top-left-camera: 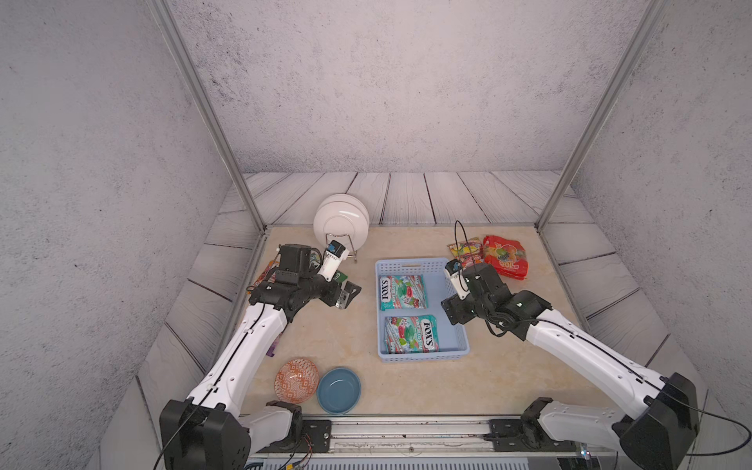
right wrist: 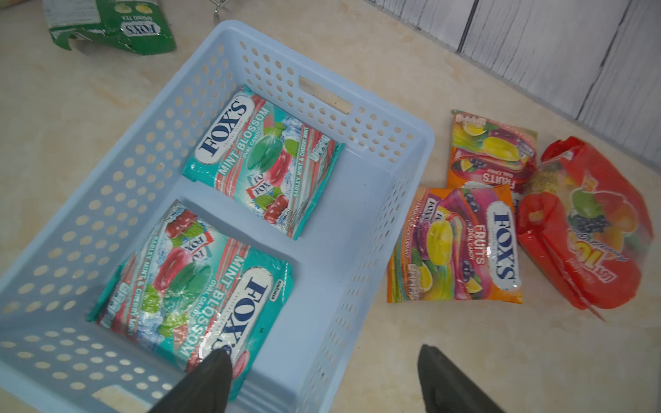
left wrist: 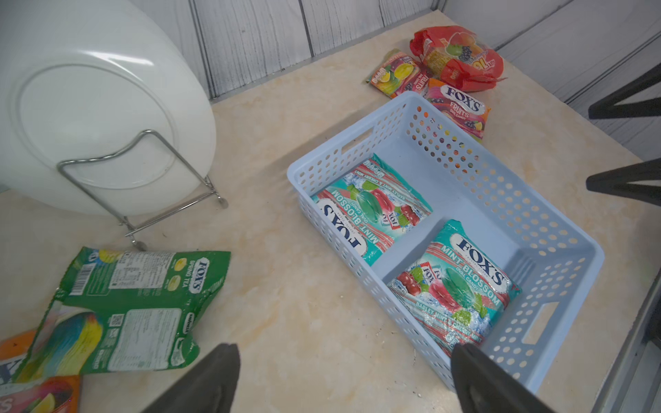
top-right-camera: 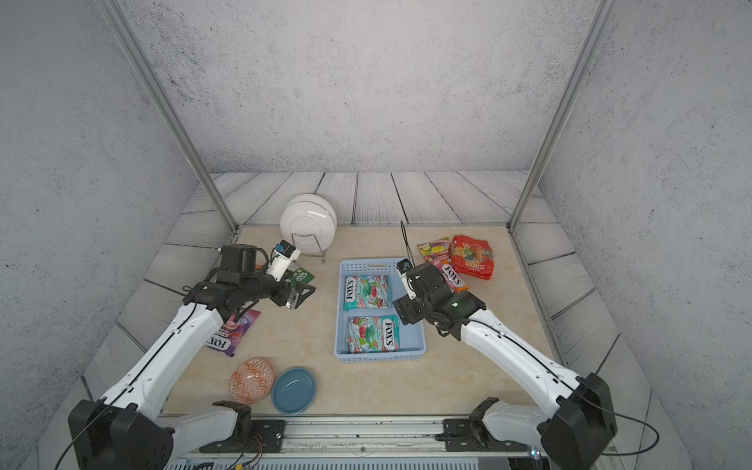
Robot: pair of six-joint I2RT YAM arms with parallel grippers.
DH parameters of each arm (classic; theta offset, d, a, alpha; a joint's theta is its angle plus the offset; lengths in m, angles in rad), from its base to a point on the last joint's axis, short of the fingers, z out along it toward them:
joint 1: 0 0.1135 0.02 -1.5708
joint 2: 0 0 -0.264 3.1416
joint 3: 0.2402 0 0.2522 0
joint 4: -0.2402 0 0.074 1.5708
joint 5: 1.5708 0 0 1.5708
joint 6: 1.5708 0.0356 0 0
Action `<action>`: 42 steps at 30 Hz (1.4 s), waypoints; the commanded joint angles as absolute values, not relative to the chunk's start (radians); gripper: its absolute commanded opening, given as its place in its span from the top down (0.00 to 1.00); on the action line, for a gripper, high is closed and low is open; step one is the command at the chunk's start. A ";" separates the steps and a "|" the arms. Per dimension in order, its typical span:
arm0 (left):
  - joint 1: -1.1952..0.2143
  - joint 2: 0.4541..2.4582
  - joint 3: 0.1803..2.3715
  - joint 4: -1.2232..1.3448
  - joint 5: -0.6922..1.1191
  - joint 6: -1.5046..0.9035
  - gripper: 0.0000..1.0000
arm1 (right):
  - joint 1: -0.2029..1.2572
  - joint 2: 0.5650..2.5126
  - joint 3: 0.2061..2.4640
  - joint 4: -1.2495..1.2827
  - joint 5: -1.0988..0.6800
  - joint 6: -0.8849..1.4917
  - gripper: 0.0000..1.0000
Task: Put the candies in the basket
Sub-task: Adjust the candy in the basket.
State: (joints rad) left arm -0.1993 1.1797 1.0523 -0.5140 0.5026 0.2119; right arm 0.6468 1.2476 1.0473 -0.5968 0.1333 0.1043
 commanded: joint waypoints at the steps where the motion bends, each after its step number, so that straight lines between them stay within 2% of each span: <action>1: -0.156 1.152 1.052 -0.494 0.538 0.201 0.02 | 0.646 1.331 1.086 -0.679 0.025 0.246 0.16; 10: -0.092 1.133 1.053 -0.467 0.531 0.135 0.01 | 0.646 1.549 1.145 -0.721 -0.113 0.351 0.32; 17: -0.079 1.120 1.029 -0.444 0.532 0.113 0.02 | 0.645 1.646 1.130 -0.707 -0.143 0.377 0.38; 30: -0.073 1.106 1.026 -0.444 0.519 0.108 0.02 | 0.646 1.805 1.132 -0.626 -0.240 0.387 0.44; 42: -0.064 1.108 1.040 -0.410 0.439 0.002 0.02 | 0.664 1.818 1.126 -0.566 -0.299 0.378 0.47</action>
